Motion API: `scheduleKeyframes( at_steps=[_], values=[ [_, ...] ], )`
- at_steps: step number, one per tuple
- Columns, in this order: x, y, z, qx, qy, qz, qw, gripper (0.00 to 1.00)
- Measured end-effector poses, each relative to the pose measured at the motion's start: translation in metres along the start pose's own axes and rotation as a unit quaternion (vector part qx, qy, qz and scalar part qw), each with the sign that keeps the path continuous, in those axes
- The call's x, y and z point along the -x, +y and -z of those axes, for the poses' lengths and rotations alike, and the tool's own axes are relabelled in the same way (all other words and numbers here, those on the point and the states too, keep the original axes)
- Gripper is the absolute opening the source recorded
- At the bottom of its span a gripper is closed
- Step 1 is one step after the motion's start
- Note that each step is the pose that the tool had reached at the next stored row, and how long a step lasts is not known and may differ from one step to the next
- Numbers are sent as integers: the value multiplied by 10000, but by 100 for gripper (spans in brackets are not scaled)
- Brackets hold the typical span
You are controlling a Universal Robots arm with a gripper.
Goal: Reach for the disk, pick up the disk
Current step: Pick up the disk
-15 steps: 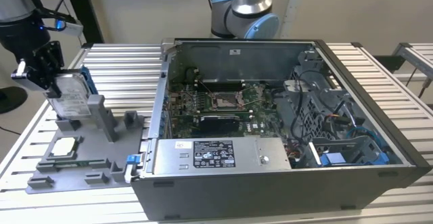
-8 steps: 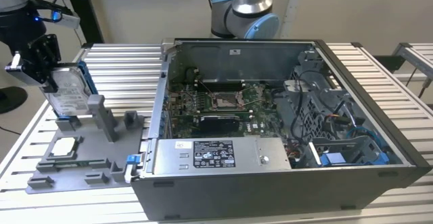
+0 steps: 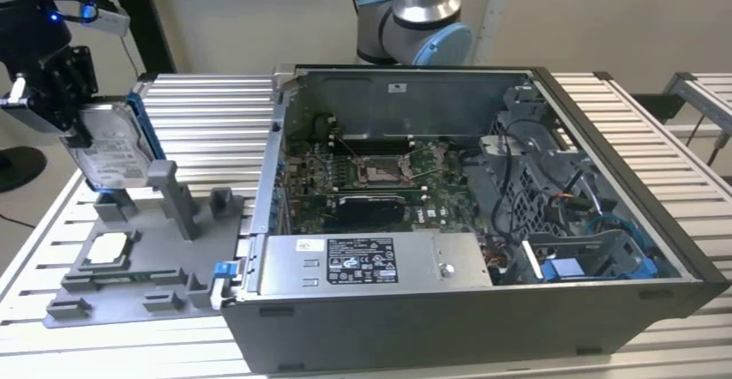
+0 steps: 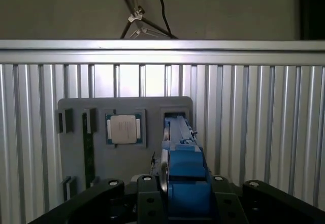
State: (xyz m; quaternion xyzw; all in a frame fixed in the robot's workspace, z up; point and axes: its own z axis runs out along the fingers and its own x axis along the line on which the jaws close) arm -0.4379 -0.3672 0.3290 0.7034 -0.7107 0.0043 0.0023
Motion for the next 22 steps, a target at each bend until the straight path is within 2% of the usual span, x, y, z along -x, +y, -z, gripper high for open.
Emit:
scheduleKeyframes(
  at_steps=[13,22],
  values=[
    [-2,-1,286,0,2,0,10000,0],
    [-5,-2,528,-1,2,1,10000,0]
  ],
)
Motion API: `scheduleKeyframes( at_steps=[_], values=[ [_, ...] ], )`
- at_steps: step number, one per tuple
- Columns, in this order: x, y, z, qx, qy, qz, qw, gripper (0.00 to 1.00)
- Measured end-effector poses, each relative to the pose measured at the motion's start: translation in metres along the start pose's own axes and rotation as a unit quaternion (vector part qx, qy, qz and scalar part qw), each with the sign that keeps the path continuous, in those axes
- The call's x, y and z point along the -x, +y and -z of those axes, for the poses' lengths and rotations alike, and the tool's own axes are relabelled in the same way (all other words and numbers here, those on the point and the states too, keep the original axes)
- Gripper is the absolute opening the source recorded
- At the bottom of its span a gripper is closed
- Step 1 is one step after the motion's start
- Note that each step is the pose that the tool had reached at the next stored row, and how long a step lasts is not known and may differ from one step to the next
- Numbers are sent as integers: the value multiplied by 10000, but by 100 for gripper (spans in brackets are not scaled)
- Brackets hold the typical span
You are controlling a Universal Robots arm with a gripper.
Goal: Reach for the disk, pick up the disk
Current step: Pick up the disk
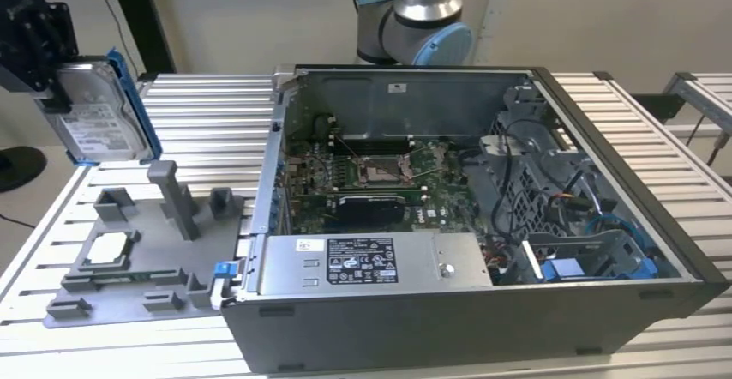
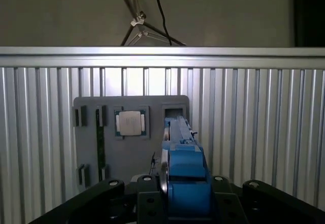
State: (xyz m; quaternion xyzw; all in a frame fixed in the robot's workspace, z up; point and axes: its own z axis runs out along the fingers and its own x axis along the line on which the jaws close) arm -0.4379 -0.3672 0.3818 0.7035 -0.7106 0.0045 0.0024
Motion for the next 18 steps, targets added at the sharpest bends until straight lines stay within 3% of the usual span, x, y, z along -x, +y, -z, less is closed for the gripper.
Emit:
scheduleKeyframes(
  at_steps=[18],
  values=[
    [-4,-1,536,0,1,-1,10000,0]
  ],
)
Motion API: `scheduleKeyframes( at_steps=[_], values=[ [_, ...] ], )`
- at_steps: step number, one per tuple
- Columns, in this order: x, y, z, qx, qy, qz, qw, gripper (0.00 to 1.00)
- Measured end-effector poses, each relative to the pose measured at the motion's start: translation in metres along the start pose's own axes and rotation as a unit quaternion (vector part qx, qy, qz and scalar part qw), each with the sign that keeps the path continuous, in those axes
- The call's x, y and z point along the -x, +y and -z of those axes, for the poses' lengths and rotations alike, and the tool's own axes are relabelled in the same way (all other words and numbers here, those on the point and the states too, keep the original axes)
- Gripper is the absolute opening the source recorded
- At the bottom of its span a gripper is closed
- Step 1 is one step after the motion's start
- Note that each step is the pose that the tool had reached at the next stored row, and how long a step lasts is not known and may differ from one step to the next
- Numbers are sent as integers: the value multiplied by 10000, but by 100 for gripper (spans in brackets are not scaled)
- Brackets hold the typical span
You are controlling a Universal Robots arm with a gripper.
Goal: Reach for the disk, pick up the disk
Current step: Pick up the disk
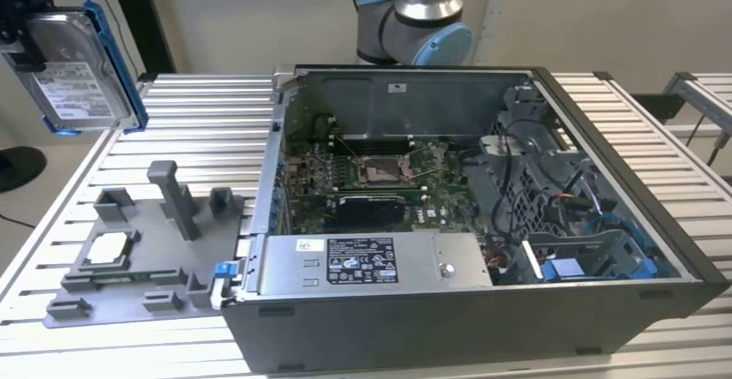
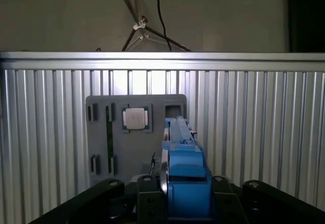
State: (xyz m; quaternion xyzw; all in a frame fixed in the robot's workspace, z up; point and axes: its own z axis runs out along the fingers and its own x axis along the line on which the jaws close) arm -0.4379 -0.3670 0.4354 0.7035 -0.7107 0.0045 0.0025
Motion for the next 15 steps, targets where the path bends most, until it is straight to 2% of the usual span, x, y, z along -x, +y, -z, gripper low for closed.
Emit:
scheduleKeyframes(
  at_steps=[15],
  values=[
    [6,0,491,-2,3,0,10000,0]
  ],
)
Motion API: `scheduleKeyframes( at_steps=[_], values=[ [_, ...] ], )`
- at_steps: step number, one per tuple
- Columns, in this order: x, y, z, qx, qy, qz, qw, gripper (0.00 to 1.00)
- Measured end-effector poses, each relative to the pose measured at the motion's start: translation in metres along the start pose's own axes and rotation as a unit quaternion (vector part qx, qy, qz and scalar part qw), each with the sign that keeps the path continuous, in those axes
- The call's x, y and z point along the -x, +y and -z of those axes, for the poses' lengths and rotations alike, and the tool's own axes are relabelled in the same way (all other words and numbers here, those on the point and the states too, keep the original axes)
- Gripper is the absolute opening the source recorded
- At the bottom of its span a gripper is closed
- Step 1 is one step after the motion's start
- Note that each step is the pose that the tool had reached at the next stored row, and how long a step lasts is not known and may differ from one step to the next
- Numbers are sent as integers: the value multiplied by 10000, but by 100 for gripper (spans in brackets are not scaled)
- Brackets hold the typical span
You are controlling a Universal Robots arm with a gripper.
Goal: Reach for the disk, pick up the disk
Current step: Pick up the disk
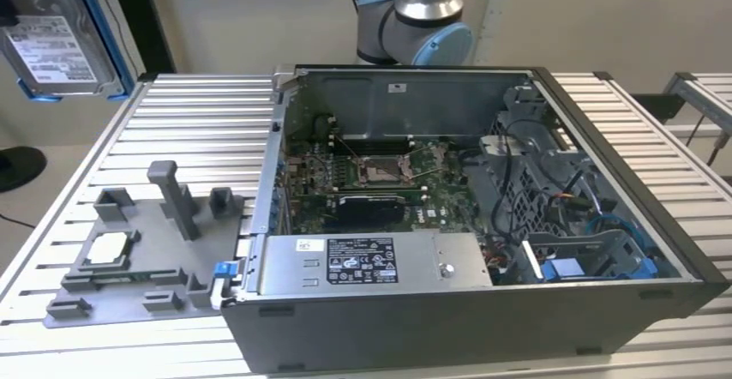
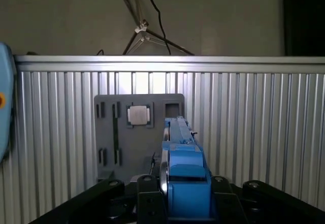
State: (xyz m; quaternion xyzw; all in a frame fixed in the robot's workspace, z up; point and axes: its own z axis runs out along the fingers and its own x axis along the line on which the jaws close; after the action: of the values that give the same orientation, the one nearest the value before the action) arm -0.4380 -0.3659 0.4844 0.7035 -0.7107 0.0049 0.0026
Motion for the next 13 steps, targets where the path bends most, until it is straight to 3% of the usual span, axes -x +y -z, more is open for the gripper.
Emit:
scheduleKeyframes(
  at_steps=[6,13],
  values=[
    [6,2,161,1,2,0,10000,0],
    [11,7,297,0,7,0,10000,0]
  ],
)
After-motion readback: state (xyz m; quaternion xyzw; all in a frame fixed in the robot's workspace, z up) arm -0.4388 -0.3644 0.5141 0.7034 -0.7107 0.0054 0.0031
